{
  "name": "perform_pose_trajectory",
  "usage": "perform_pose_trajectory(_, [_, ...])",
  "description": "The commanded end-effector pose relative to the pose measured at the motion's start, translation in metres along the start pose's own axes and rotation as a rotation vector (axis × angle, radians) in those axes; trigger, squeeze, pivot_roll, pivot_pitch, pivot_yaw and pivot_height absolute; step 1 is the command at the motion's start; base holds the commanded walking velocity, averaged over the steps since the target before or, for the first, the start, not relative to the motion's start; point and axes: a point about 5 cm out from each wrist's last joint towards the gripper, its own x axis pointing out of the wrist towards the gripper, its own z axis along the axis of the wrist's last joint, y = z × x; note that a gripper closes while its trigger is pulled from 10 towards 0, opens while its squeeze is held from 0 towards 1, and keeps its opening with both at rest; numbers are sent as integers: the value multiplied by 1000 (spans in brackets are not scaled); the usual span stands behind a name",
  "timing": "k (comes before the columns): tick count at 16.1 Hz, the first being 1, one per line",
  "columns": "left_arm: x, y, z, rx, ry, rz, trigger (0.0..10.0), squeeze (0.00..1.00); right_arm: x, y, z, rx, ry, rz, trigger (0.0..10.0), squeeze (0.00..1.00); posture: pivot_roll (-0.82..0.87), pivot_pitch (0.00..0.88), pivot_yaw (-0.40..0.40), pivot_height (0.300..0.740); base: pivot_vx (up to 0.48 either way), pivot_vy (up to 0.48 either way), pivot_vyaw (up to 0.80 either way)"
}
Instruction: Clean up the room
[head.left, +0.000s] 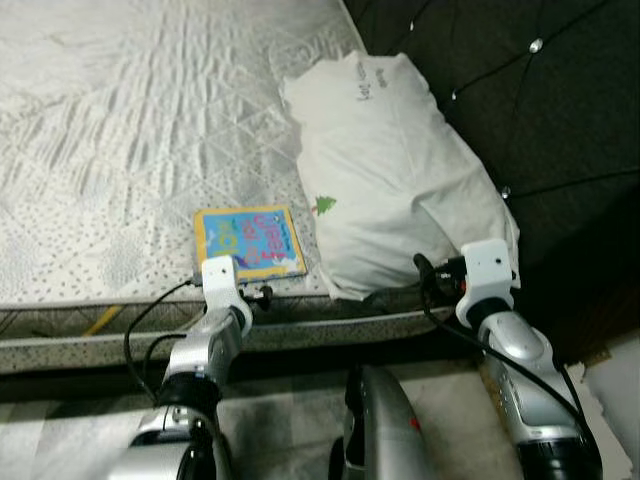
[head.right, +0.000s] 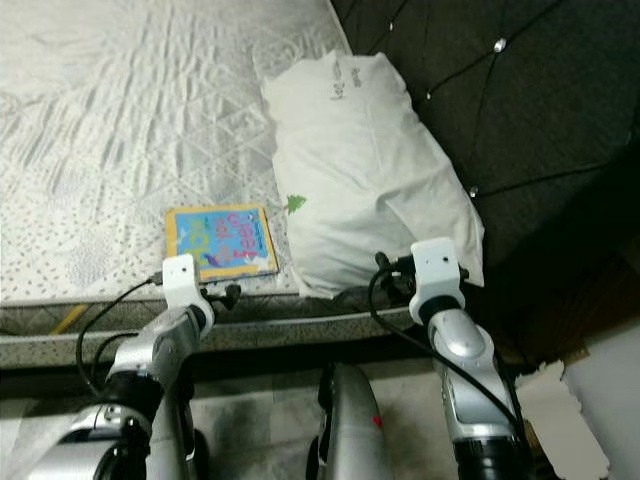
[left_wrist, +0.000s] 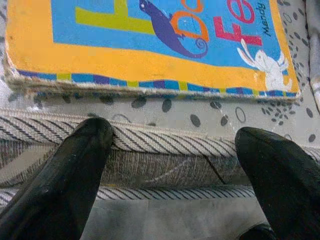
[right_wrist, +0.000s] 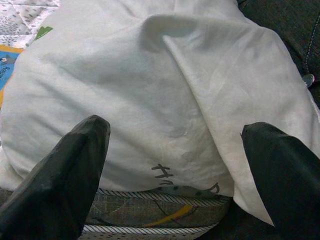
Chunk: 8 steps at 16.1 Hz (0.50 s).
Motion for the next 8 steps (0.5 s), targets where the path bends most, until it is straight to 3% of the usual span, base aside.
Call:
perform_pose_trajectory(1, [1, 9, -3, -12, 14, 37, 10000, 969, -1, -4, -1, -6, 6, -18, 10000, 0, -47, 97, -146, 572, 0, 0, 0])
perform_pose_trajectory(5, [1, 31, 5, 5, -8, 101, 10000, 906, -1, -5, -1, -10, 5, -18, 10000, 0, -49, 90, -147, 572, 0, 0, 0])
perform_pose_trajectory(8, [1, 35, 10, 15, -26, 107, 10000, 886, -1, -5, -2, -10, 7, -19, 10000, 0, -48, 88, -147, 572, 0, 0, 0])
